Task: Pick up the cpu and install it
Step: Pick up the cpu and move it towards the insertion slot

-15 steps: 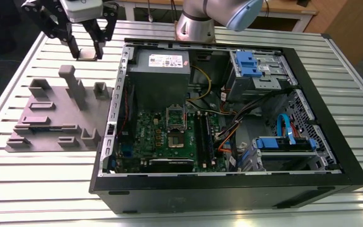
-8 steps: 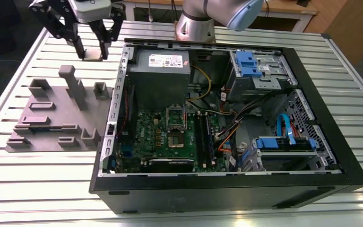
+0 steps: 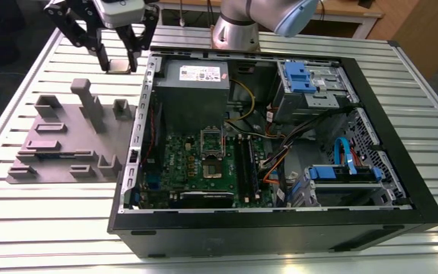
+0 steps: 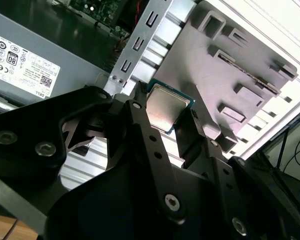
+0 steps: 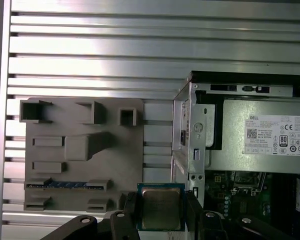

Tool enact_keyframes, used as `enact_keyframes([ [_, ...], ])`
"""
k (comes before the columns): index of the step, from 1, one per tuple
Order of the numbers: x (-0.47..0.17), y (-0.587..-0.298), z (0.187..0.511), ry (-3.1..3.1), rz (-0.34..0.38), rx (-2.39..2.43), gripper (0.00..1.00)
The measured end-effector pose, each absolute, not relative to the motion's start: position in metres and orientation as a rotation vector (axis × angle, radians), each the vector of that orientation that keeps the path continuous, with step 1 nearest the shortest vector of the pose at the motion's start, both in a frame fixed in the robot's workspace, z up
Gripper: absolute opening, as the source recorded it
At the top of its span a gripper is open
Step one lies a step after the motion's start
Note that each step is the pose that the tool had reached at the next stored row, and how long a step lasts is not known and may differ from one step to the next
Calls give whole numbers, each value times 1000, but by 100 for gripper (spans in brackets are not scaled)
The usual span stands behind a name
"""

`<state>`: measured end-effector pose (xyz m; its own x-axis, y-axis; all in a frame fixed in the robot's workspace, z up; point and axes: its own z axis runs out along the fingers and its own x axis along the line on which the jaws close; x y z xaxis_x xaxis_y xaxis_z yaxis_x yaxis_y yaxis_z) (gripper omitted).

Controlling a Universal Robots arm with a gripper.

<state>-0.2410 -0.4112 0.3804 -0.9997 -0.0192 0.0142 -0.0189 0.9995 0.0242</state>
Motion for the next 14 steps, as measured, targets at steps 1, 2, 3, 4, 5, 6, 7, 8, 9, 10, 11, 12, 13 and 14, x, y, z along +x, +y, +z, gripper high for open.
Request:
enact_keyframes([
  [1, -240, -411, 380, -3127, -38, 30, 47],
  [2, -239, -411, 380, -3127, -38, 30, 47],
  [3, -237, -411, 380, -3127, -38, 30, 47],
  [4, -236, -411, 380, -3127, -38, 30, 47],
  [5, -235, -411, 380, -3127, -38, 30, 47],
  [6, -234, -411, 380, -3127, -38, 30, 47],
  [7, -233, -411, 380, -3127, -38, 30, 47],
  [8, -232, -411, 380, -3127, -38, 30, 47],
  [9, -230, -411, 380, -3127, -38, 30, 47],
  [10, -229, -411, 380, -3127, -38, 30, 47],
  [11, -228, -411, 380, -3127, -38, 30, 47],
  [12, -227, -411, 380, -3127, -38, 30, 47],
  [13, -225, -411, 380, -3127, -38, 30, 47],
  [14, -224, -411, 380, -3127, -38, 30, 47],
])
